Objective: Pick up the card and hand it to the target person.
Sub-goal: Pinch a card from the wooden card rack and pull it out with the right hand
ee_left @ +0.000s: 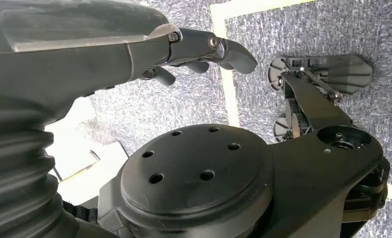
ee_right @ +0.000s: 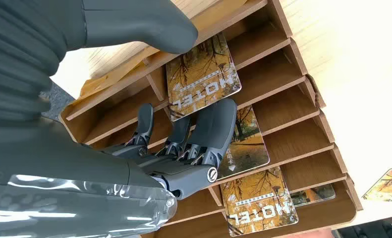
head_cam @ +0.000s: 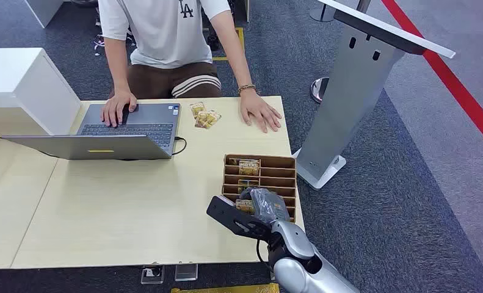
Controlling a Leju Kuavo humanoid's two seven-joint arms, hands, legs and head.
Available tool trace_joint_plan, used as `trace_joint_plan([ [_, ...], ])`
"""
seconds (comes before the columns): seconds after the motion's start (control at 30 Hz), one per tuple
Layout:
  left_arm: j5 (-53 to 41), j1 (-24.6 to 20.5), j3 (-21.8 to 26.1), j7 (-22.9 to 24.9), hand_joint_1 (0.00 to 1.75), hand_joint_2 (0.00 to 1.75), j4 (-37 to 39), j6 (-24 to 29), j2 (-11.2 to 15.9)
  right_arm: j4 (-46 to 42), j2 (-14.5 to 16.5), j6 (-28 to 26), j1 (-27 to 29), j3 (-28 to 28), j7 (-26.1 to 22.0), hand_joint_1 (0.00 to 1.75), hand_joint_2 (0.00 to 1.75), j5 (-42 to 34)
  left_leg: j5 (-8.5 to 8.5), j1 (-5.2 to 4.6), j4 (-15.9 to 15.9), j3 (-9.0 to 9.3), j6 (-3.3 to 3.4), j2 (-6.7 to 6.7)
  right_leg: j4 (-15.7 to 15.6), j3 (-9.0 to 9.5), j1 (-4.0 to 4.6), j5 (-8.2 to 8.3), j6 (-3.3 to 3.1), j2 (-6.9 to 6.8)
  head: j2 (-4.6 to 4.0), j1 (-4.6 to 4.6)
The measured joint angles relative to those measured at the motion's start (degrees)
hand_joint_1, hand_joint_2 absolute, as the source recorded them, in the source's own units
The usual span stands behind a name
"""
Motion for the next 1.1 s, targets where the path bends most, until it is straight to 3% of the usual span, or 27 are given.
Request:
trace_joint_plan([
  [1.1,-0.24,-0.05,-0.14,0.0,0.0,0.0,0.0,0.16,0.0,0.0,0.0,-0.01,0.0,0.0,-0.02,1.75,1.75,-0.02,0.0,0.0,0.0,0.0,0.0,0.0,0.0,0.0,0.0,0.0,0.0,0.0,0.0,0.0],
])
